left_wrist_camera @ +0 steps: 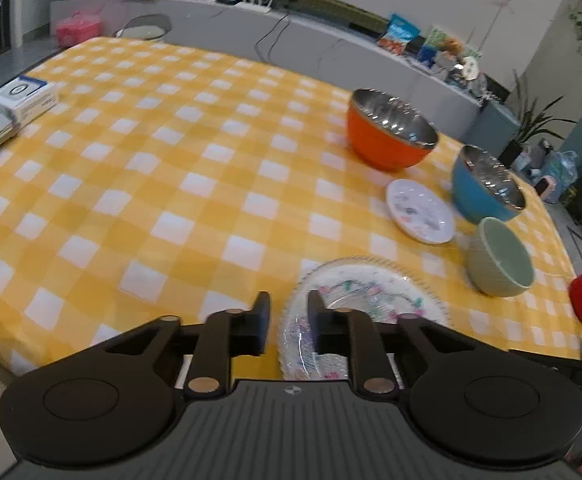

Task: Organize plates and bowls
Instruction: 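Lower the Fruity plate onto the glass plate and open the left gripper, then move the left gripper to the small white sticker plate and grasp its rim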

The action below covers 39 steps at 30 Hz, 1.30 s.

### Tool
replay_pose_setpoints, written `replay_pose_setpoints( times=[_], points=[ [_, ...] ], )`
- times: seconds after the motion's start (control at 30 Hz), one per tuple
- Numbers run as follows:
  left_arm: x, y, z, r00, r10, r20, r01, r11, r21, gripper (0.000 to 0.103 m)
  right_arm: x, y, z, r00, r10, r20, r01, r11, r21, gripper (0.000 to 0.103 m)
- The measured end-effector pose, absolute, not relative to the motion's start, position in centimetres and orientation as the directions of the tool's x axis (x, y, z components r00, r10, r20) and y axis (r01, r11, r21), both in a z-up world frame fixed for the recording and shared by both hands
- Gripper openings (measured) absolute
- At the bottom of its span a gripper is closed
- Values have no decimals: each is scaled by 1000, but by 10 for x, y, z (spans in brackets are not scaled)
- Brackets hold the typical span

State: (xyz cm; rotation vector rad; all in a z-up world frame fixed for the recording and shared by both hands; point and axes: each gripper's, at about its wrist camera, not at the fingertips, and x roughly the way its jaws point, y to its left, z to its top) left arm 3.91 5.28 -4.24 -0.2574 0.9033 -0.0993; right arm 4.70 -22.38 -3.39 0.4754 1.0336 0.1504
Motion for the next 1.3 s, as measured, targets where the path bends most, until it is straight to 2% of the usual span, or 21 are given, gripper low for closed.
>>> replay_pose_setpoints(
  times=[0.2,0.3,0.4,0.77,0.9,0.97,1.03,1.1,1.17,1.3],
  points=[
    [45,58,-56,546,-221,-808,-48,955,-294,24,45,-221,-32,516,323,-794,93,900,427,2],
    [44,56,-58,537,-240,-809,-30,953,-302,10,44,-221,-32,517,319,-794,94,901,424,1],
    [42,52,-58,538,-226,-812,-20,960,-281,7,44,-221,-31,517,311,-797,96,905,415,0],
    [42,47,-59,531,-223,-817,6,966,-260,6,43,-223,-31,515,300,-803,113,905,411,1],
    [41,46,-55,545,-193,-816,-8,972,-235,9,43,-223,-31,514,304,-802,117,901,417,5],
    [40,45,-50,560,-178,-809,-5,976,-218,14,41,-224,-27,537,295,-791,112,904,413,6],
    [41,44,-44,572,-188,-798,5,974,-226,18,38,-225,-20,567,283,-774,106,907,409,19],
    [44,41,-37,580,-193,-792,16,974,-226,20,38,-227,-15,592,266,-761,113,907,405,27],
    [49,34,-31,588,-201,-784,39,975,-220,22,42,-228,-12,604,253,-756,125,907,403,27],
    [64,18,-22,601,-244,-761,88,967,-241,30,54,-229,-8,626,208,-752,140,918,371,27]
  ],
)
